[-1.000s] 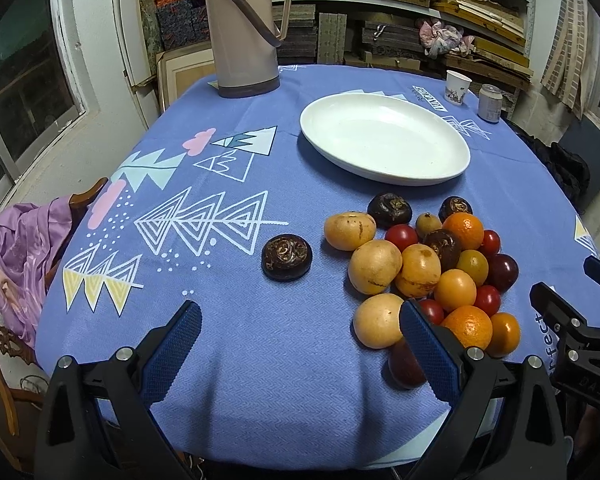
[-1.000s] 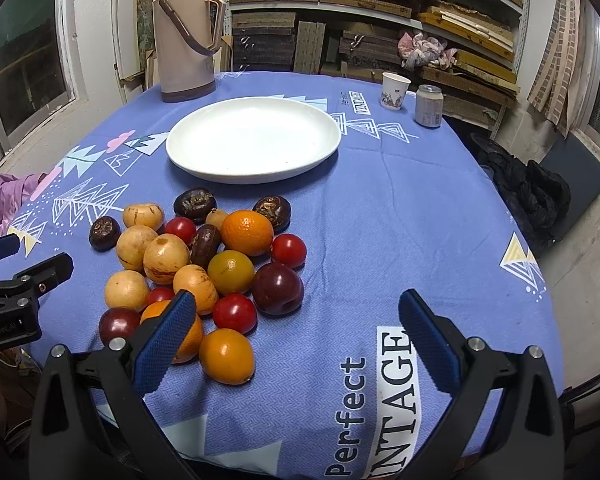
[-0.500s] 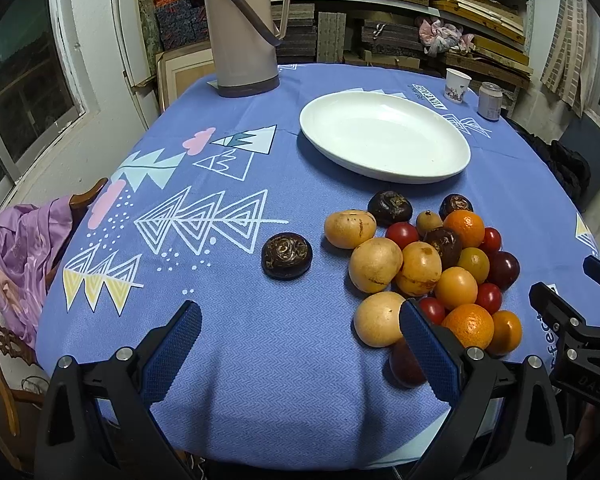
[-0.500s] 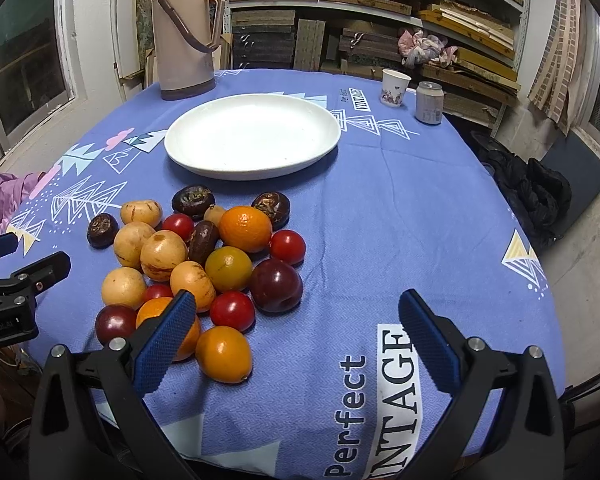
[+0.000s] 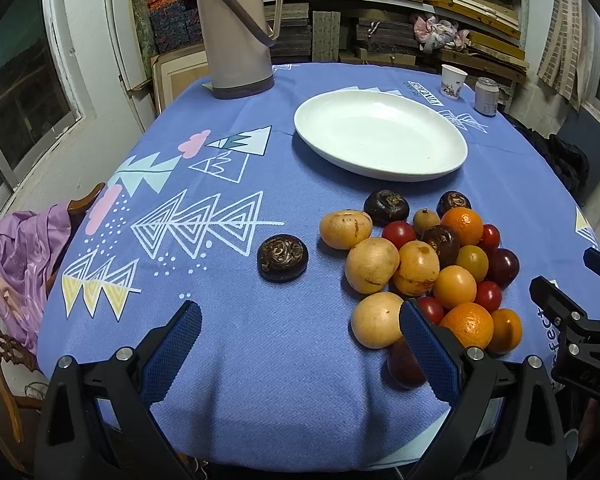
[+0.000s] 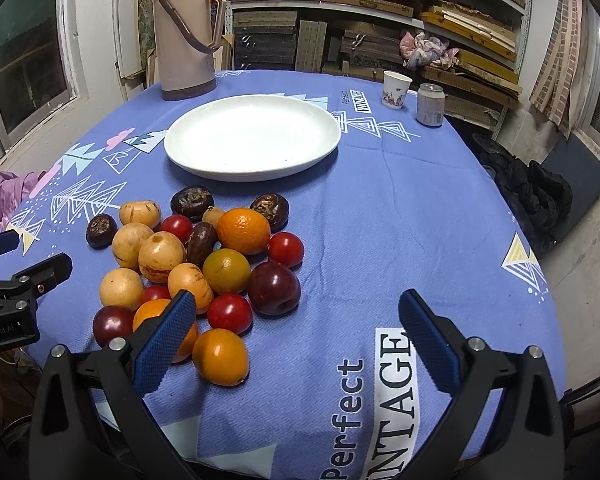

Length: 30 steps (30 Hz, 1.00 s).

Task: Organize fruits
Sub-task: 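Grasp the dark brown fruit with the left tool while the right tool grasps a red plum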

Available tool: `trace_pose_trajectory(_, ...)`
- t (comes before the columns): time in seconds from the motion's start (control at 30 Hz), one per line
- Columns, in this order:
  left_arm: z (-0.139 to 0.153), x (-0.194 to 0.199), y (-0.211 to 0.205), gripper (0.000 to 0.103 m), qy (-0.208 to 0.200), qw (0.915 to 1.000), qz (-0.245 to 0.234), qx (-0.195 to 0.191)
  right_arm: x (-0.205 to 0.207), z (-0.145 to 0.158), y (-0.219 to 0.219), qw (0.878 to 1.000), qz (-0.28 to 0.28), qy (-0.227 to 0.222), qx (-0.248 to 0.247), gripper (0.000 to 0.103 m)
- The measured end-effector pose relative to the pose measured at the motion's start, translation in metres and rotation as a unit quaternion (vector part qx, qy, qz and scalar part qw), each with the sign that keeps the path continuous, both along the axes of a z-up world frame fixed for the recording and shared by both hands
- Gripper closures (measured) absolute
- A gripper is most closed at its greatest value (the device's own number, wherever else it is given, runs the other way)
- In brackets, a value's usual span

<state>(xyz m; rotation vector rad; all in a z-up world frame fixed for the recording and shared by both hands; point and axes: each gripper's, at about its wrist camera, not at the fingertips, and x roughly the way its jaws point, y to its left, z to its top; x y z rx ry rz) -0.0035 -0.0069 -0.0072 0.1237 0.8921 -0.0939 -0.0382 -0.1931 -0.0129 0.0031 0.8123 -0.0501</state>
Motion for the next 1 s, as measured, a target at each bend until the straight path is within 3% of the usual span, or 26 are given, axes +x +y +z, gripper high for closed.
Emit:
trace_pose_trajectory(0.27, -0.002, 0.003, 0.002, 0.003, -0.001, 1.0, -0.001, 0.001, 0.002, 0.0, -0.003, 1.0, 0.003, 0.0, -0.002, 0.004)
trace_pose_trajectory(0.53, -0.021, 0.031, 0.027, 0.003, 0.011, 0.9996, -0.021, -0.013, -0.007, -0.005, -0.007, 0.997, 0.07, -0.015, 0.011, 0.004)
trace_pose_trajectory(0.7, -0.035, 0.052, 0.032, 0.003, 0.024, 0.9994, -0.026, 0.003, -0.003, -0.009, -0.006, 0.996, 0.086, -0.022, 0.015, 0.004)
trace_pose_trajectory(1.0, -0.063, 0.077, 0.035, 0.025, 0.051, 0.9972, -0.051, -0.017, 0.002, -0.009, -0.015, 0.992, 0.107, -0.04, 0.052, 0.004)
